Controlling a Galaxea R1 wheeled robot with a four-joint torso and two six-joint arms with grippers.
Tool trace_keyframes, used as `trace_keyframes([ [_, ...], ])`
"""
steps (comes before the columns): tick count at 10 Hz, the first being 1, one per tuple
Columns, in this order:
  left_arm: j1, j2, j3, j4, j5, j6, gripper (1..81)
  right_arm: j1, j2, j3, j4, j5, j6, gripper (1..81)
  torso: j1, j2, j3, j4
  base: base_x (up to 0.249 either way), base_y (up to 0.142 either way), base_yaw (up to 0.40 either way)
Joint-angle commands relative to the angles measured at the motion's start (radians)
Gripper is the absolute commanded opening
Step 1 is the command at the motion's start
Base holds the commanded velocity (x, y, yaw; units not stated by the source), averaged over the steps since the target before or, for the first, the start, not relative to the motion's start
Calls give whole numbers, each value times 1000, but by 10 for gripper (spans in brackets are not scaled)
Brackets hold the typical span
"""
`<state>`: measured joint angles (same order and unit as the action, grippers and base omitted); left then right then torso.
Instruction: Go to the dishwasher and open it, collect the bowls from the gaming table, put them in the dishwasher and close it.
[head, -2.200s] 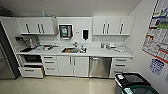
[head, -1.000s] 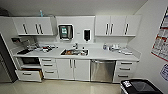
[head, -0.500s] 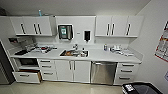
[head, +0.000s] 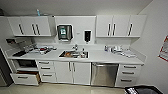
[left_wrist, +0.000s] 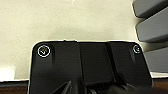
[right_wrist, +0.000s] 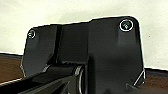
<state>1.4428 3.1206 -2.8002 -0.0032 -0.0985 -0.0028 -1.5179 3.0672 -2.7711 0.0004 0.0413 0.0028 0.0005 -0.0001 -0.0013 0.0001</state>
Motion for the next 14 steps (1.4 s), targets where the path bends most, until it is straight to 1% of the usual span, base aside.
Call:
trace_keyframes([
  [1, -61, 9, 2, 2, 46, 3, 811, 49, 4, 2, 7, -52, 2, 811, 0, 0, 0, 0, 131, 0, 0],
  [14, -61, 7, 2, 3, 46, 4, 811, 49, 3, 5, 7, -50, 3, 811, 0, 0, 0, 0, 133, 0, 0],
])
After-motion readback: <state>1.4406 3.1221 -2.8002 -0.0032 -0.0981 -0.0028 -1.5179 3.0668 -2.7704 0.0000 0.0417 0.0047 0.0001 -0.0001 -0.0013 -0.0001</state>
